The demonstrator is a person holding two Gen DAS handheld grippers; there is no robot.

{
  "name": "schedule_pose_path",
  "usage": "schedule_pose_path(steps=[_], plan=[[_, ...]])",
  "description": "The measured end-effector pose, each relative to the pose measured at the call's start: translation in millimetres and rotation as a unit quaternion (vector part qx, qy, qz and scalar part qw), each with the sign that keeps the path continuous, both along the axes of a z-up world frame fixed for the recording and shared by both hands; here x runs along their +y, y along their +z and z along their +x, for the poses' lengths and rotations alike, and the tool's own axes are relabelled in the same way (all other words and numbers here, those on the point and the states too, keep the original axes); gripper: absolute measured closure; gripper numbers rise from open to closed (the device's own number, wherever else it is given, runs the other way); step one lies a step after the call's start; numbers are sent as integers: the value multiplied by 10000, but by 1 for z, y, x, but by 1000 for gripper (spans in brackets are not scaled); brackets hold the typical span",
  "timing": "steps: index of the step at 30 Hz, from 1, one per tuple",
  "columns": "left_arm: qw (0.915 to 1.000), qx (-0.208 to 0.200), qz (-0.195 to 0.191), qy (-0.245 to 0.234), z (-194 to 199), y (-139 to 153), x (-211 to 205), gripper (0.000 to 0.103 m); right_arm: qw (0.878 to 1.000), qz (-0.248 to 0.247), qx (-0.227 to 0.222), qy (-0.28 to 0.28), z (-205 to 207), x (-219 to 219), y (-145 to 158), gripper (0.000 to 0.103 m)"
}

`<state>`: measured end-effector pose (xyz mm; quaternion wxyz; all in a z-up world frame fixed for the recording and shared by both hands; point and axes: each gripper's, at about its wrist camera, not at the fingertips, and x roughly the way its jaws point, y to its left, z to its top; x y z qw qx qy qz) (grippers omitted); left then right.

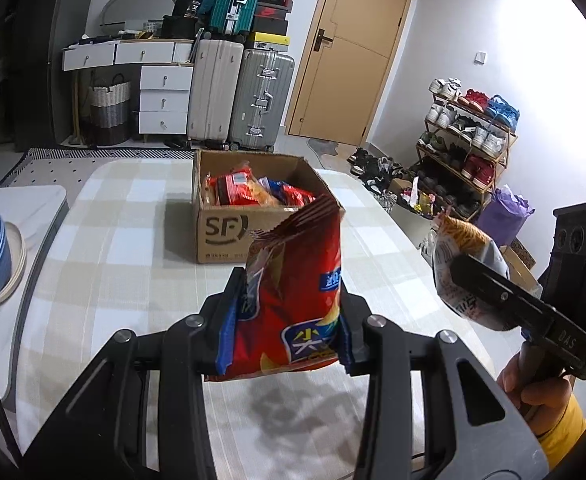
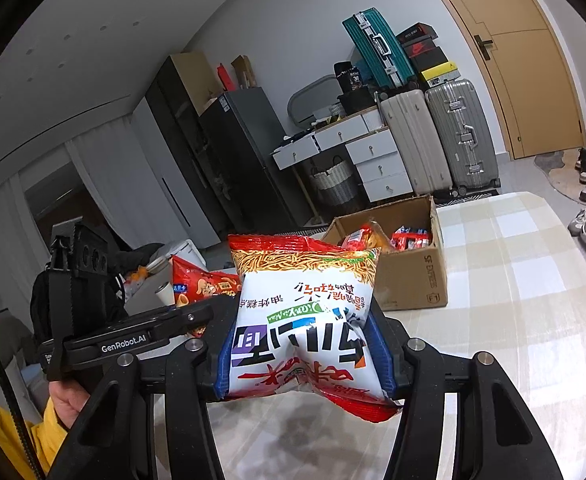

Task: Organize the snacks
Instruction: 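Carry the chip bag and noodle packet over the cardboard box, then open both tools to drop the two snacks into the box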

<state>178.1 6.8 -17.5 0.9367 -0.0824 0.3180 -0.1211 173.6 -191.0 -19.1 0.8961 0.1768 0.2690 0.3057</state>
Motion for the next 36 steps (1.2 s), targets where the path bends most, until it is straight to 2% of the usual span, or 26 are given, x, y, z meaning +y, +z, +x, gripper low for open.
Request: schedule_pose_path(steps=[6,10,13,16,19,23,26,28,30,36], plan=[[10000,-17,50,-23,54,6,6,67,9999,-135,-64,42,25,9,7,48],[9998,-37,74,174,112,4,18,67,9996,-272,-102,43,51,17,15,48],[9995,-29,157,273,153,6,23,67,9989,-443,-111,83,81,25,23,48],[9997,119,5,199,192,11,26,67,9983,-572,-31,136,114,33,26,48],[9995,159,118,228,234,14,26,67,9976,-677,118,118,151,38,26,48],[9993,334,139,12,290,10,20,67,9957,-808,446,61,198,44,15,48],[9982,598,-22,-75,332,-3,22,67,9940,-843,694,44,229,46,4,48],[9972,743,-48,-35,350,-13,22,67,9926,-885,831,38,246,47,-3,48],[9954,931,-3,-203,368,-21,17,67,9915,-931,909,19,260,48,-9,48],[9922,1194,97,-356,399,-37,8,67,9884,-1043,1104,-41,280,49,-28,48]])
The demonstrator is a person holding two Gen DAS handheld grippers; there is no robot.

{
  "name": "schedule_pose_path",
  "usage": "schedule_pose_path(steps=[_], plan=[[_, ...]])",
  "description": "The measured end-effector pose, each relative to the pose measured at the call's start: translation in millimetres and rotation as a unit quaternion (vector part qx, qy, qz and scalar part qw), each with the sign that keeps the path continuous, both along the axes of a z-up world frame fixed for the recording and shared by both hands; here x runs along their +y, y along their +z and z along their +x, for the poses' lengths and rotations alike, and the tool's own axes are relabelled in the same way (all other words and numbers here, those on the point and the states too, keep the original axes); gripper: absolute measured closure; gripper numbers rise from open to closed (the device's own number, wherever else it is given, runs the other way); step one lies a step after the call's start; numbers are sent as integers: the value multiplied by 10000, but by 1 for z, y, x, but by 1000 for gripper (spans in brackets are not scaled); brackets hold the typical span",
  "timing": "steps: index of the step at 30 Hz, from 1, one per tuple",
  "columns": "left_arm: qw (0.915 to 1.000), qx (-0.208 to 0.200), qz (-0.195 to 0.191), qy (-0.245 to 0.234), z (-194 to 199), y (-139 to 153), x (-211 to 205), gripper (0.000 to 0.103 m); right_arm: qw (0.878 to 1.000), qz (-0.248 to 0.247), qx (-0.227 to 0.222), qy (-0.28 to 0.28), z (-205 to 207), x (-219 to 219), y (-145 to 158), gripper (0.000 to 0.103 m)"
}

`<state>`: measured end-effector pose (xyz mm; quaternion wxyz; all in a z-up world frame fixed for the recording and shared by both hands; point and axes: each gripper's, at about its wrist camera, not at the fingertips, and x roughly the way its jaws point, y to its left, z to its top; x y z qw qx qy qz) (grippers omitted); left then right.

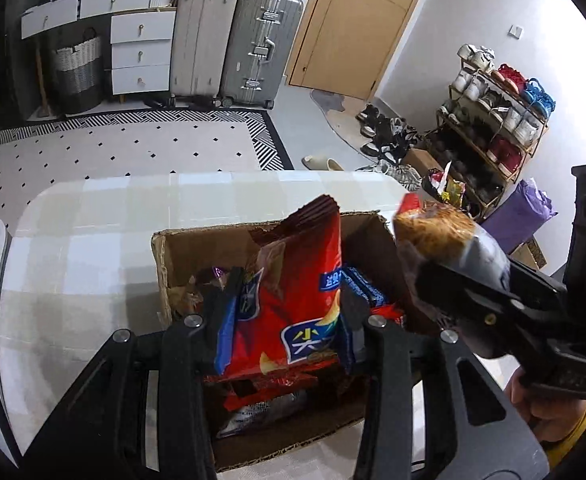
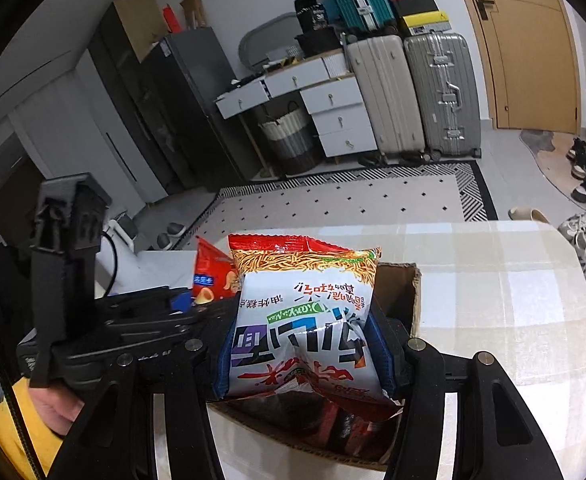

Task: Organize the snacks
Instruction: 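Open both tools to drop the two snacks into the box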

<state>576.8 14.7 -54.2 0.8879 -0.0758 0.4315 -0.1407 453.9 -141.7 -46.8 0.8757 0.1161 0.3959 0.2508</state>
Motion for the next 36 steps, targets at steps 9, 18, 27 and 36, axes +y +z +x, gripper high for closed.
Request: schedule_pose_path(steps=[9,18,27,36], plan=[[9998,-91,4,-158,-11,-13,-16,58,9997,-61,195,-118,14,2,-17,47],[9991,-402,49,143,-35,0,-7,38,9997,-135,117,-169,12,2,-16,47],[9964,-772,320,136,-73,30,6,26,9990,-416,51,-144,11,12,-16,47],[9968,-708,297,227,-85,40,16,26,9982,-535,225,-134,16,16,-20,46]])
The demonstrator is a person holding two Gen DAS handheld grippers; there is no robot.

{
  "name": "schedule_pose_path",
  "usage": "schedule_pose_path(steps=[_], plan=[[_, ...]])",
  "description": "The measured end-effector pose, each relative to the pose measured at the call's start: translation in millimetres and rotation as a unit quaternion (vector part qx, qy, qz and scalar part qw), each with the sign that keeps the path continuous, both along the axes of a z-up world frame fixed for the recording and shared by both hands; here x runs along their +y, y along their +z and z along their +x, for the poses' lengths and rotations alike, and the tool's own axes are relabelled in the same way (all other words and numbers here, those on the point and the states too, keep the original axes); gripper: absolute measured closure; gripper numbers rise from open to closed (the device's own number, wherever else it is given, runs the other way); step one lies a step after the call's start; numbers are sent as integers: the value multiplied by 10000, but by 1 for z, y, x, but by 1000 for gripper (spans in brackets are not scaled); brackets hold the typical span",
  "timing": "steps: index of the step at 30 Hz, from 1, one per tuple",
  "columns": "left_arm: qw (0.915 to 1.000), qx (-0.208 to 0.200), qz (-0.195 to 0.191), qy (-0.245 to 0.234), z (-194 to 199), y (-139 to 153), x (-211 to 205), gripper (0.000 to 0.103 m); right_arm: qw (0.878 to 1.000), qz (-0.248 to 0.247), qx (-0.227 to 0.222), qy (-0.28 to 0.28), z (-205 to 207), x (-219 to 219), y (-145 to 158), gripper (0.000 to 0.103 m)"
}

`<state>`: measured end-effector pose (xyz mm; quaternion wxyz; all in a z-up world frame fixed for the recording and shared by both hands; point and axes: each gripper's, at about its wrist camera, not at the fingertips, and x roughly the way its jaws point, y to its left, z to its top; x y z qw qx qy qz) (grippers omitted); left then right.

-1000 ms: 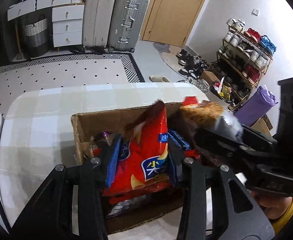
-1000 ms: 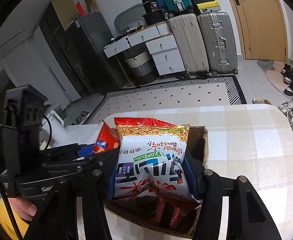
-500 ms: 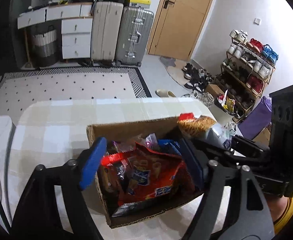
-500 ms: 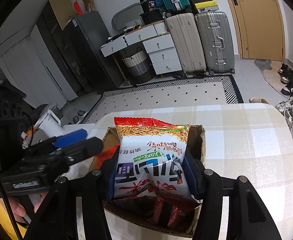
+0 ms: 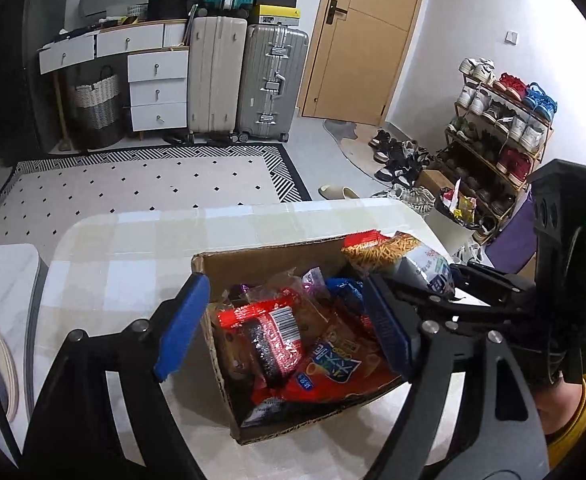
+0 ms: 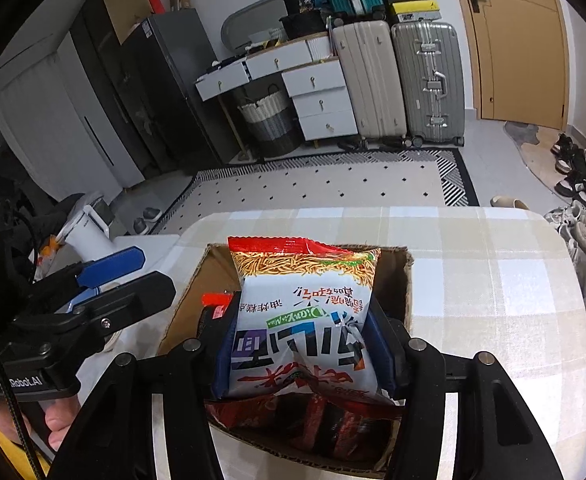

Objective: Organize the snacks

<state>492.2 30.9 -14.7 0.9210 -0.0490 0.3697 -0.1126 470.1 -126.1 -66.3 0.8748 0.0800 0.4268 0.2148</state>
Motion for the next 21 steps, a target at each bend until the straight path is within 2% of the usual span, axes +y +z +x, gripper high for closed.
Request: schedule_pose_path(steps=[3,21], plan=[[10000,28,-6,27,0,0,-1,26,9999,-147,-1,-31,1,4,0,40],[9999,27,113,77,-31,10,-5,25,9993,-131,-355,37,-25,2,30,40]])
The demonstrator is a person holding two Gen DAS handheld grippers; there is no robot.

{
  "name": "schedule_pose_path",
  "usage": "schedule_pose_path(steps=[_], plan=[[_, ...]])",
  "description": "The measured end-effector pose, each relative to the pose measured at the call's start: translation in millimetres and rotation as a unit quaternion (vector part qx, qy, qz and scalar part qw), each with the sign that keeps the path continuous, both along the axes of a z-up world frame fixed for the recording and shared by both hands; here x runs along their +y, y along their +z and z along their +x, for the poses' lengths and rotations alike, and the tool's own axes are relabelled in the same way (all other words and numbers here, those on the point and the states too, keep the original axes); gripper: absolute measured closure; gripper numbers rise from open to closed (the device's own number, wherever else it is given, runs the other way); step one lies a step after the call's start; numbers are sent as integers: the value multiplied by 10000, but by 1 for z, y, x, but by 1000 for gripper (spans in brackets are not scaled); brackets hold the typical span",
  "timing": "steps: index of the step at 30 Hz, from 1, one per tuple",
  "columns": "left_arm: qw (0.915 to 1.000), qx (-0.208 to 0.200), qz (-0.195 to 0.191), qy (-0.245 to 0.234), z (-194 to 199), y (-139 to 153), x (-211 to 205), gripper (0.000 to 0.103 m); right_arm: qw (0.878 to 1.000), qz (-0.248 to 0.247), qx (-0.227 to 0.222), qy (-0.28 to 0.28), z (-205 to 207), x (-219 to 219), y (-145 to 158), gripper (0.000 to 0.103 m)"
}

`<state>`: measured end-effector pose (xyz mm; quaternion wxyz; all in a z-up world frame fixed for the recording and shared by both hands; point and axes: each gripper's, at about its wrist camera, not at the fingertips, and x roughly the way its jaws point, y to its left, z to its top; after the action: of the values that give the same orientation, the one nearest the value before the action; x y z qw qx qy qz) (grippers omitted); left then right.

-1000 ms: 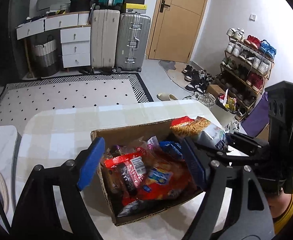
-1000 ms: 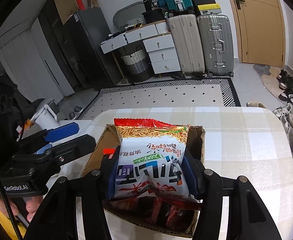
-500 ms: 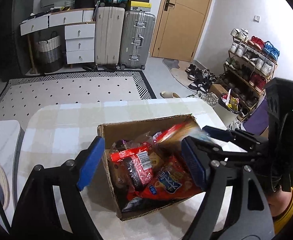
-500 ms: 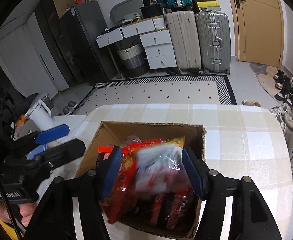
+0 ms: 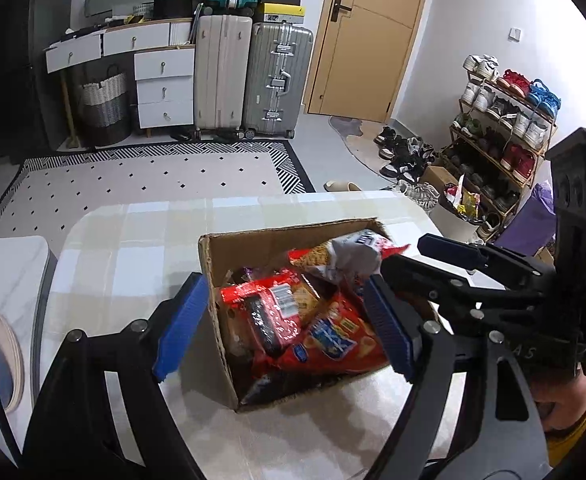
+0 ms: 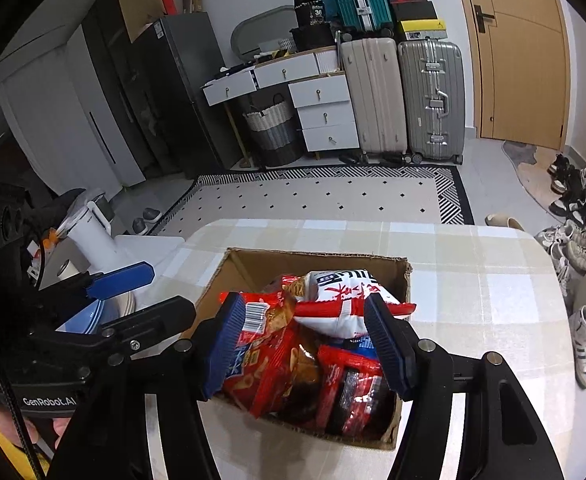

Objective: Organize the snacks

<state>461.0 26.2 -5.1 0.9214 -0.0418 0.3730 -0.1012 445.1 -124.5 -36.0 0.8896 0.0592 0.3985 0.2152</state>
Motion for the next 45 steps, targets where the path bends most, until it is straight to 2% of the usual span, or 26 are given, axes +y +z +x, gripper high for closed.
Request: schedule_pose_path(steps=[6,10,12,15,17,23,26,29,35,37,39,43,45], plan=[[9997,-231,66,-7,-28,28,-5,24,9997,24,-240,-21,-20,-6,26,40],[9986,-518,101,14,-53,60,-5,22,9986,53,-523,-17,-41,-9,53,37],[9971,-726,193,140,-71,78,-5,19,9975,55,-706,-50,-55,-13,70,32],[9939,-1036,224,292,-102,108,-3,14,9951,124,-965,-145,-78,-22,93,19],[9903,-1295,258,430,-125,128,-2,1,9924,237,-1204,-135,-98,-30,111,10],[9753,-2070,142,753,-206,176,9,0,9819,358,-1859,-8,-164,-48,152,1],[9696,-2287,134,859,-246,191,14,0,9754,408,-2166,46,-195,-58,164,1],[9708,-2314,62,636,-279,199,18,0,9683,463,-2454,94,-228,-69,172,1],[9605,-2654,44,832,-345,193,30,0,9495,337,-3120,-33,-288,-91,163,1],[9617,-2603,108,855,-358,188,32,0,9436,337,-3293,-116,-306,-99,156,0],[9612,-2601,210,895,-374,181,36,0,9405,412,-3371,-121,-319,-106,148,0],[9523,-2801,417,1133,-399,166,44,0,9395,509,-3380,-236,-336,-119,128,0],[9540,-2723,411,1181,-405,156,47,0,9406,590,-3334,-250,-338,-123,120,0]])
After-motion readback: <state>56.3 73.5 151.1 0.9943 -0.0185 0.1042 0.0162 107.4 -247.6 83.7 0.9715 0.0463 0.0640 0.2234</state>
